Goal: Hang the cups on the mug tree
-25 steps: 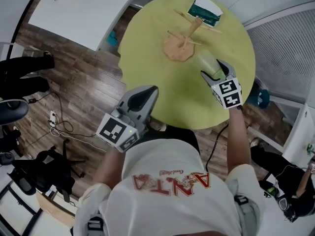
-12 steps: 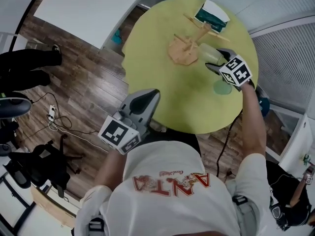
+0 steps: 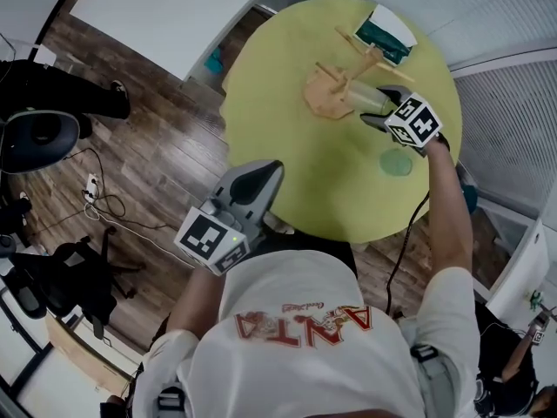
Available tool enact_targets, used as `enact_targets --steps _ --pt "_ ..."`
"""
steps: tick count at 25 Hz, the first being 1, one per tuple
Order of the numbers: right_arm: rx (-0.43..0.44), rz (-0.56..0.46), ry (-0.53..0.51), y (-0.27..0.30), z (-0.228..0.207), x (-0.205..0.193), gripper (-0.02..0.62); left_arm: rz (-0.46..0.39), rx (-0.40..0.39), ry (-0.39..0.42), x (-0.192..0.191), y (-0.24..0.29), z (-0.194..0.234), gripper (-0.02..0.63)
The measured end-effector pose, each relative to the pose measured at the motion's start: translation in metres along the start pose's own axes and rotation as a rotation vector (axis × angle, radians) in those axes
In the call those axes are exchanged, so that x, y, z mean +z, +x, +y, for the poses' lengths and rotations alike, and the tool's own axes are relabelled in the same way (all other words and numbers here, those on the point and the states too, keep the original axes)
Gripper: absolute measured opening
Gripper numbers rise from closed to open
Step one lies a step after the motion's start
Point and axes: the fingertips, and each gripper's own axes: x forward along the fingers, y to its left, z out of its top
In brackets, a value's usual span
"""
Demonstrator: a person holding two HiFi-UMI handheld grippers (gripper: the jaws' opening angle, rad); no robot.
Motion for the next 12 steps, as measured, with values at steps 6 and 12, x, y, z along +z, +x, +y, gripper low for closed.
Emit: enact_targets --steps 6,12 --pt "0.022 -0.005 0.02 0.0072 0.0007 0.0002 0.319 0.0 0.012 -0.002 -0.0008 -0.0011 0.0006 0.009" --pt "-0.006 -0.057 0.046 0.0012 0.0004 0.0064 0.321 0.002 -0.003 0.005 0.0011 -0.0027 0.0005 0.009"
